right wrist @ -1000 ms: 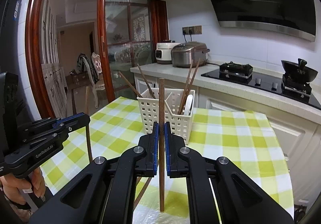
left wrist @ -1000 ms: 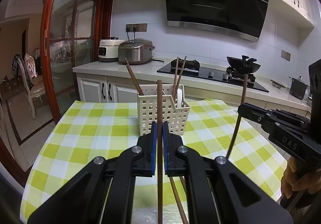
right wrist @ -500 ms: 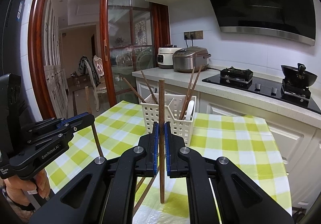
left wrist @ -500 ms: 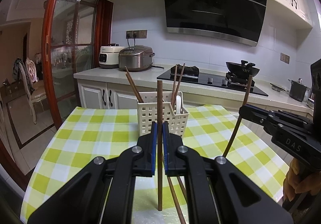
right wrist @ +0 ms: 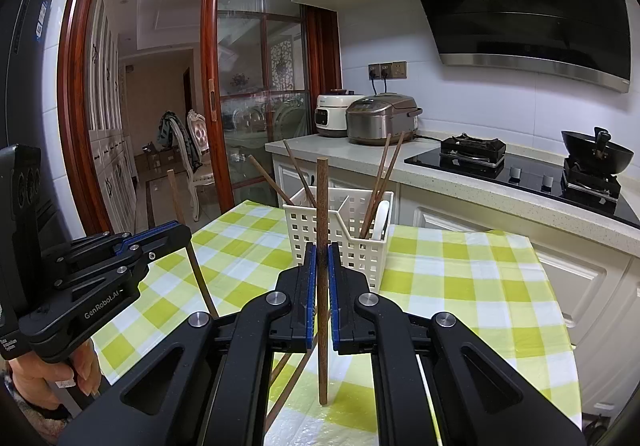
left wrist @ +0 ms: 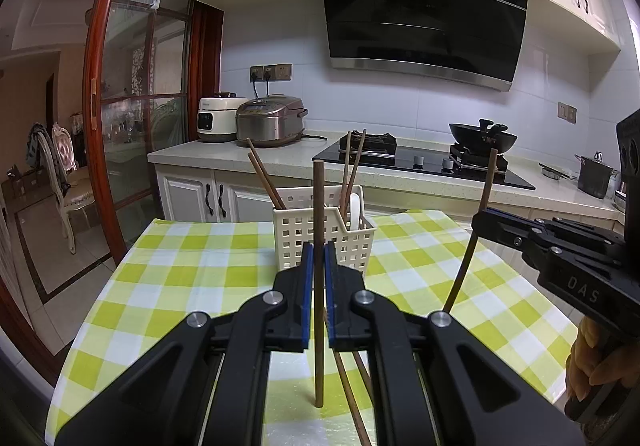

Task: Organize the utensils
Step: 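Lift both chopsticks upright and carry them toward the white caddy, then lower both chopsticks into the white caddy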

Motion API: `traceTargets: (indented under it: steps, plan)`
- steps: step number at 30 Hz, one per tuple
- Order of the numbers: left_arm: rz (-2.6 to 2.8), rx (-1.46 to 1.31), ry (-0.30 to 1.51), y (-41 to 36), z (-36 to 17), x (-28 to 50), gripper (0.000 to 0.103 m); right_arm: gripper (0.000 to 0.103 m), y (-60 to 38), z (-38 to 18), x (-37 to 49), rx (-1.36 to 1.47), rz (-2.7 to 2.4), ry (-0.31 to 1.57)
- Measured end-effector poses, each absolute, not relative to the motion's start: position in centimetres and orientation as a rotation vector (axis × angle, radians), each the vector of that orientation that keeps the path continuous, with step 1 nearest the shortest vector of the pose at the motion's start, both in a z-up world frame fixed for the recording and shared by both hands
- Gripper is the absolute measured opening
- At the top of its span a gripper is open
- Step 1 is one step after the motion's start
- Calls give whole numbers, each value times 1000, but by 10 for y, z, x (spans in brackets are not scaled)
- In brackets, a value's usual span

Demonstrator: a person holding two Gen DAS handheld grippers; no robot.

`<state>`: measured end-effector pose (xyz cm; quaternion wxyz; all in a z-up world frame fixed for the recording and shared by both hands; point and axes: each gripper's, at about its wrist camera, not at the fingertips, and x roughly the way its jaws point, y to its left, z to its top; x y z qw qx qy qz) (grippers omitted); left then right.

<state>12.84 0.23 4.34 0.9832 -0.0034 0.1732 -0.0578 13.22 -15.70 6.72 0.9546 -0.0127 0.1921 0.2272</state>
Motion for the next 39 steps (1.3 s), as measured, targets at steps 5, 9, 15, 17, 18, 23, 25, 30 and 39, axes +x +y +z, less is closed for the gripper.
traceTargets:
  steps: [5,9,15,17,18,23,25,30,39]
  plan:
    - [-118,-4,342,3,45,126,6,6,-156,68,132,-27,465,389]
    - [-117,-4,340,3,45,127,6,6,-156,69,134,-29,467,388]
    - [-119,2,336,3,47,130,6,6,-154,71,137,-37,465,381]
    - [-125,-1,335,3,49,132,6,6,-153,74,140,-44,465,374]
    - [-129,-4,336,4,50,134,6,6,-153,75,142,-46,464,371]
    - [-142,-8,328,7,61,145,6,6,-152,83,155,-56,460,356]
    - [-140,-2,320,8,67,149,6,6,-152,87,162,-54,461,356]
    - [-150,-4,326,12,81,169,6,6,-158,99,182,-42,455,353]
    - [-173,17,287,7,131,202,6,6,-161,130,225,-27,450,357]
